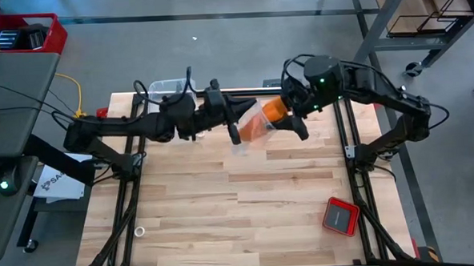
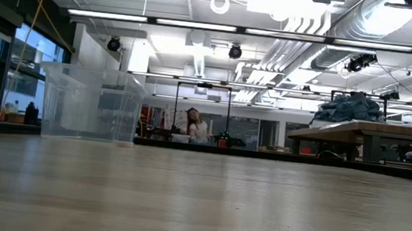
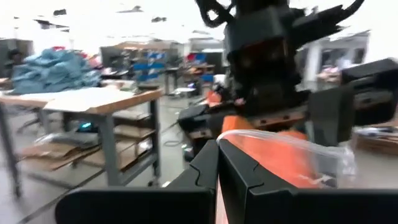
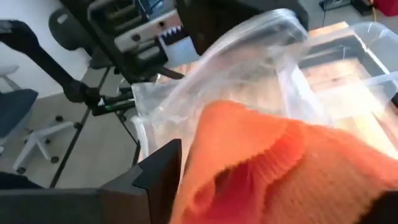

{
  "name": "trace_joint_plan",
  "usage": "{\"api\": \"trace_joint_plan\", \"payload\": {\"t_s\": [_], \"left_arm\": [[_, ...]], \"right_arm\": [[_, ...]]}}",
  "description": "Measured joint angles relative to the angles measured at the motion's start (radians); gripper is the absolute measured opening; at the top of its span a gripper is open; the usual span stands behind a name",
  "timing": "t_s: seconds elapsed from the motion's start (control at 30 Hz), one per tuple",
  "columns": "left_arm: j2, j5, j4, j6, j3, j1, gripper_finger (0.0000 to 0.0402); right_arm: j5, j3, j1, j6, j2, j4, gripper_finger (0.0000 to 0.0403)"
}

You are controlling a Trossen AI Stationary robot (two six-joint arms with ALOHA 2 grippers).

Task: Roll bandage
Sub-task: Put the rolled orange bandage into the zip bag

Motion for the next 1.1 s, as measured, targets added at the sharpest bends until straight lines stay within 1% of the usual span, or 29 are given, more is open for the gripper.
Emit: {"api": "trace_joint_plan", "payload": {"t_s": [0.27,0.4,0.53,0.67,0.87,1.1], "left_arm": [[0.003,0.175,-0.003,-0.049,0.0,0.03,0.0],[0.003,0.183,0.016,-0.049,0.0,0.03,0.0],[0.003,0.186,0.083,-0.049,0.0,0.034,0.0],[0.003,0.226,0.114,-0.053,0.0,0.044,0.0],[0.003,0.293,0.115,-0.085,0.0,0.052,0.0],[-0.007,0.349,0.114,-0.096,0.0,0.063,0.0]], "right_arm": [[0.012,0.048,-0.013,-0.022,0.001,-0.023,0.0206],[0.012,0.086,-0.022,-0.025,0.0,-0.017,0.0206],[0.013,0.113,-0.022,-0.023,0.0,-0.014,0.0206],[0.01,0.139,-0.022,-0.017,0.0,0.023,0.0206],[-0.004,0.143,-0.022,0.007,-0.004,0.098,0.0206],[-0.003,0.143,-0.034,0.002,-0.011,0.129,0.0206]]}}
